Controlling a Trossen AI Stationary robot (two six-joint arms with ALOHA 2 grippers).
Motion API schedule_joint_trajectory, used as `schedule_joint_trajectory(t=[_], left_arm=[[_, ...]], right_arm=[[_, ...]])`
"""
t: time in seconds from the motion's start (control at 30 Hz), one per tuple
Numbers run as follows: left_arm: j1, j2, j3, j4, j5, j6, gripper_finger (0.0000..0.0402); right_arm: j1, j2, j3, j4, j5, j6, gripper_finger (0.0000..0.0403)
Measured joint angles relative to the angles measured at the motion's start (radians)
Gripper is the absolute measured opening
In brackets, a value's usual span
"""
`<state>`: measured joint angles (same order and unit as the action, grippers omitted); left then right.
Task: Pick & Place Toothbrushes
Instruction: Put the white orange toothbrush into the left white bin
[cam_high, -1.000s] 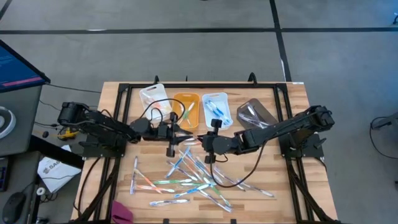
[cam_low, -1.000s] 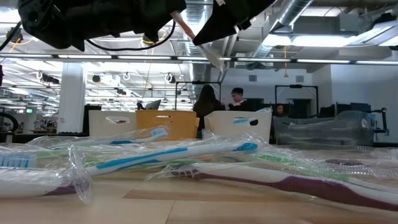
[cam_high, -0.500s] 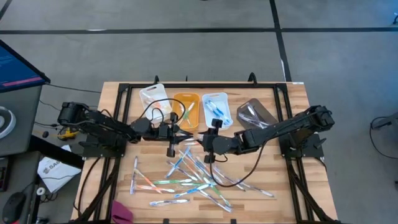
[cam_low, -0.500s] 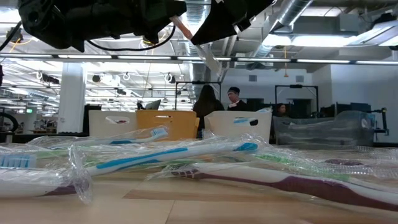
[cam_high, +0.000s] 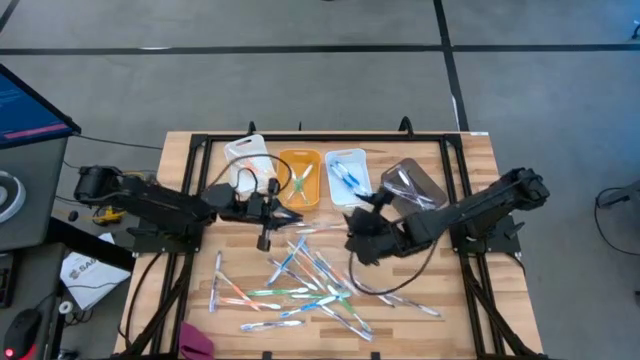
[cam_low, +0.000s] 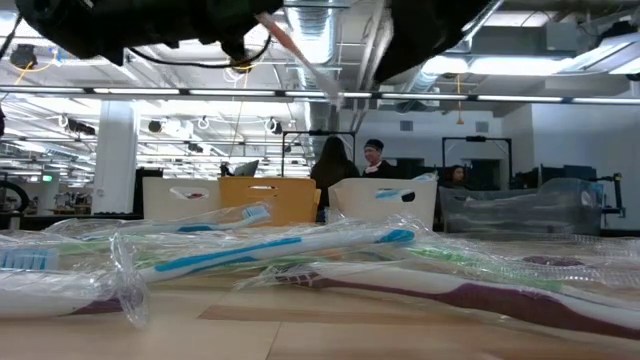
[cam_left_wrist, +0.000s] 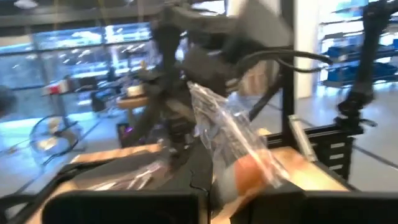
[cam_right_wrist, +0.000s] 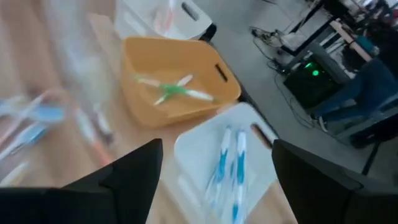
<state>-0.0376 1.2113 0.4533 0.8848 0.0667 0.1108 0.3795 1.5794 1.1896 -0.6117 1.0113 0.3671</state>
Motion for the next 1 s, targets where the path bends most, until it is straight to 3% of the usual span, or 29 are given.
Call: schedule_joint_trajectory(t=[0.27, 0.5, 0.8, 1.0], left_arm=[[0.045, -0.236, 0.159, -0.511, -0.009, 0.006, 0.001], [0.104, -0.257, 0.377, -0.952, -0.026, 0.026, 0.0011], [0.183, -0.183, 0.574, -1.459, -0.409, 0.248, 0.0011], [0.308, -0.122, 0.582, -1.533, -0.445, 0.335, 0.0011]], right_arm=[[0.128, -0.063, 0.0, -0.287, 0.043, 0.319, 0.0297], [0.186, -0.059, 0.0, -0.343, 0.11, 0.412, 0.0297], [0.18, -0.055, 0.0, -0.347, 0.116, 0.413, 0.0297], [0.168, -0.056, 0.0, -0.345, 0.116, 0.418, 0.0297]])
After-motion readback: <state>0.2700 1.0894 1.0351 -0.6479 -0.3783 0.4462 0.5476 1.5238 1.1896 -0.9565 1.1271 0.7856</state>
